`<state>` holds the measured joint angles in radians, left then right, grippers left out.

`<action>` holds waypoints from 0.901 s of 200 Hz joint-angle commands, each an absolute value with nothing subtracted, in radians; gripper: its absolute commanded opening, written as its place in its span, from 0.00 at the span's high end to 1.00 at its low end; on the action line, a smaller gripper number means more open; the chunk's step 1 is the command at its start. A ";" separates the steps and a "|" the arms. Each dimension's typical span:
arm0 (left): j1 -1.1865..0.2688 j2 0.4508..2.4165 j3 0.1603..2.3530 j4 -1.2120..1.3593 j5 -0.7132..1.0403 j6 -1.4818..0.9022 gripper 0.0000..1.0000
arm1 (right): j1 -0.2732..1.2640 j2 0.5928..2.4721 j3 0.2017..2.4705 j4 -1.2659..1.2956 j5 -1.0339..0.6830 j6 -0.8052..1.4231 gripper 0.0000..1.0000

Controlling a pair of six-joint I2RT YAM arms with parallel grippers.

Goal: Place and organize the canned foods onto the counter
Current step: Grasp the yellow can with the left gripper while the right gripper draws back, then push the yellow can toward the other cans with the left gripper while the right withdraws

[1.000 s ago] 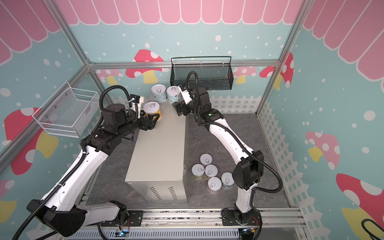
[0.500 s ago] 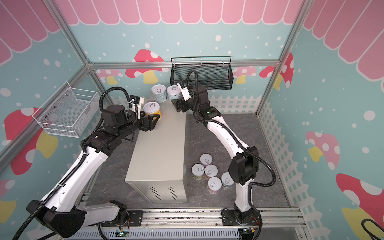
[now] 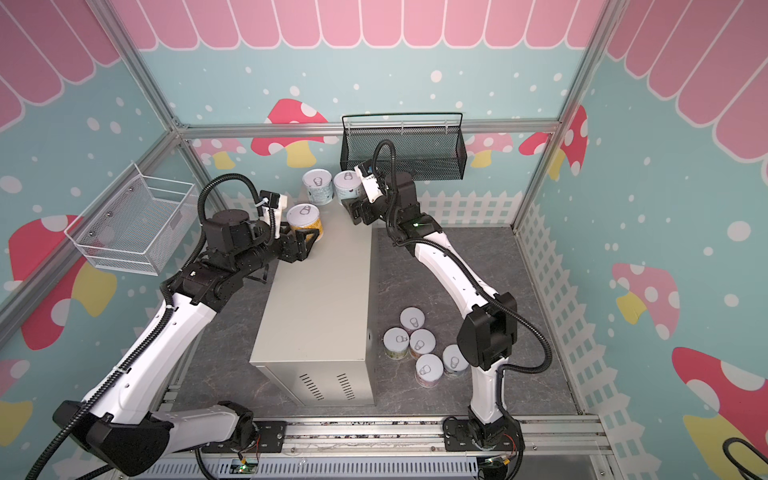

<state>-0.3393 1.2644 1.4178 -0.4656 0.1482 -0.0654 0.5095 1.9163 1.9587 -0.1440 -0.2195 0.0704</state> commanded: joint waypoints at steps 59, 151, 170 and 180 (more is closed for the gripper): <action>-0.324 1.335 1.447 -0.413 0.226 -0.072 0.31 | 0.505 1.483 1.509 -0.100 -0.170 0.064 0.03; -0.321 1.395 1.470 -0.390 0.178 -0.054 0.32 | 0.508 1.119 1.166 -0.057 -0.264 0.047 0.03; -0.320 1.403 1.471 -0.381 0.176 -0.055 0.32 | 0.509 1.093 1.136 -0.060 -0.270 0.047 0.03; -0.319 1.407 1.469 -0.378 0.173 -0.058 0.32 | 0.508 1.082 1.123 -0.058 -0.267 0.049 0.03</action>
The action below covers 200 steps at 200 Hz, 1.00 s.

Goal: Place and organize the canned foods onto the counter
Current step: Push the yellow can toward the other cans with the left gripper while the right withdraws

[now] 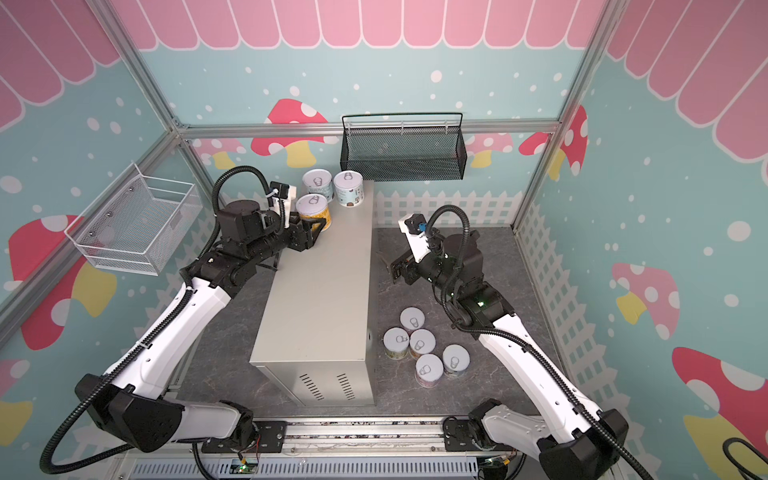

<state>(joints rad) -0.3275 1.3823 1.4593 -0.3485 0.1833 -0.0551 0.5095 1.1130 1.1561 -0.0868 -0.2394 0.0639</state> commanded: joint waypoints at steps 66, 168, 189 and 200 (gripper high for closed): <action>-0.302 1.420 1.463 -0.365 0.179 -0.064 0.32 | 0.509 1.058 1.092 -0.064 -0.266 0.060 0.03; -0.284 1.440 1.469 -0.363 0.248 -0.070 0.31 | 0.509 1.054 1.080 -0.064 -0.269 0.072 0.03; -0.285 1.448 1.474 -0.365 0.252 -0.070 0.32 | 0.510 1.046 1.074 -0.064 -0.265 0.073 0.03; -0.283 1.453 1.476 -0.367 0.253 -0.071 0.32 | 0.509 1.039 1.069 -0.064 -0.262 0.075 0.03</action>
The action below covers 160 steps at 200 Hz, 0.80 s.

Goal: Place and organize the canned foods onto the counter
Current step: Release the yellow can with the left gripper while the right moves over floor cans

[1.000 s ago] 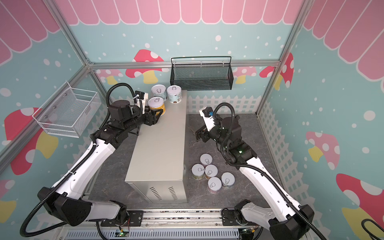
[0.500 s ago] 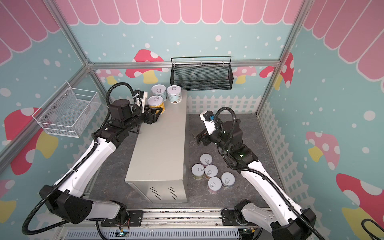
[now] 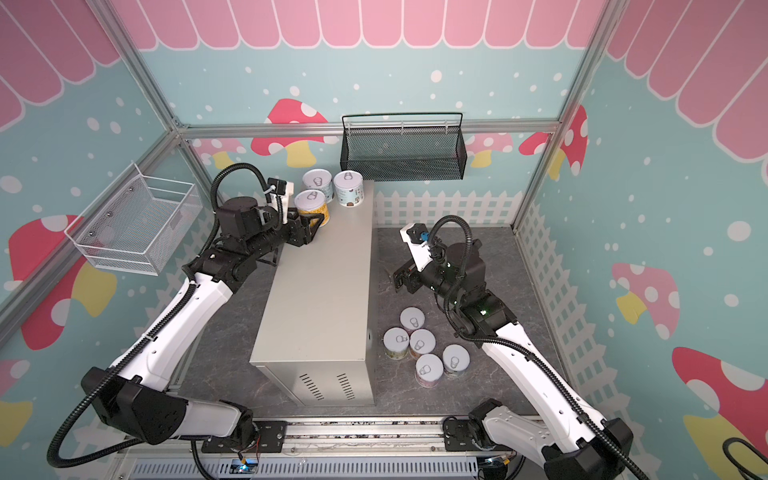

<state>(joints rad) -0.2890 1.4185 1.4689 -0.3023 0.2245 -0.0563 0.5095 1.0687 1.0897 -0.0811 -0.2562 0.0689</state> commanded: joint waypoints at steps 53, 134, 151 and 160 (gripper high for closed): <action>-0.282 1.463 1.480 -0.365 0.251 -0.075 0.29 | 0.509 1.017 1.055 -0.071 -0.252 0.074 0.02; -0.284 1.363 1.459 -0.413 0.268 -0.112 0.01 | 0.510 1.034 1.072 -0.110 -0.216 0.087 0.02; -0.284 1.318 1.450 -0.467 0.234 -0.116 0.01 | 0.509 1.042 1.093 -0.142 -0.188 0.106 0.02; -0.284 1.286 1.437 -0.489 0.213 -0.118 0.01 | 0.509 1.052 1.110 -0.168 -0.170 0.122 0.01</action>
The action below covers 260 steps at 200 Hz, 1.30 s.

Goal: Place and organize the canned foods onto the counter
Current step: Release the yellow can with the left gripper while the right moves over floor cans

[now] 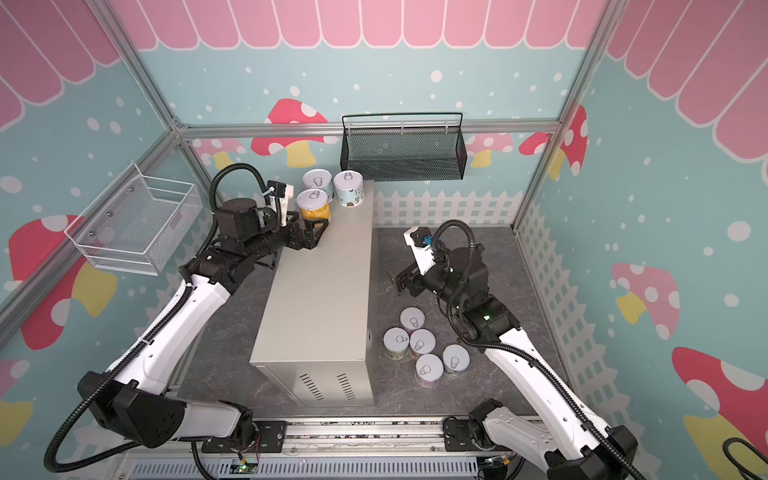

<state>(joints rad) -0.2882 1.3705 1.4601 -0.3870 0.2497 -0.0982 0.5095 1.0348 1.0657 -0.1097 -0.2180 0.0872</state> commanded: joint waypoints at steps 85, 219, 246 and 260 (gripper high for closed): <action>-0.281 1.070 1.337 -0.617 0.030 -0.133 0.00 | 0.510 1.121 1.225 -0.356 0.001 0.261 0.01; -0.116 1.035 1.255 -0.563 0.124 -0.180 0.01 | 0.510 1.210 1.158 -0.316 0.066 0.296 0.01; -0.081 1.035 1.243 -0.545 0.172 -0.201 0.01 | 0.511 1.204 1.138 -0.329 0.096 0.316 0.01; -0.081 1.035 1.235 -0.540 0.173 -0.198 0.01 | 0.511 1.204 1.130 -0.342 0.104 0.330 0.01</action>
<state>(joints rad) -0.0872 1.0473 1.2541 -0.5663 0.1261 -0.1776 0.5095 1.2232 1.1465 -0.3439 0.0704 0.2935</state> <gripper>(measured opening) 0.992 0.994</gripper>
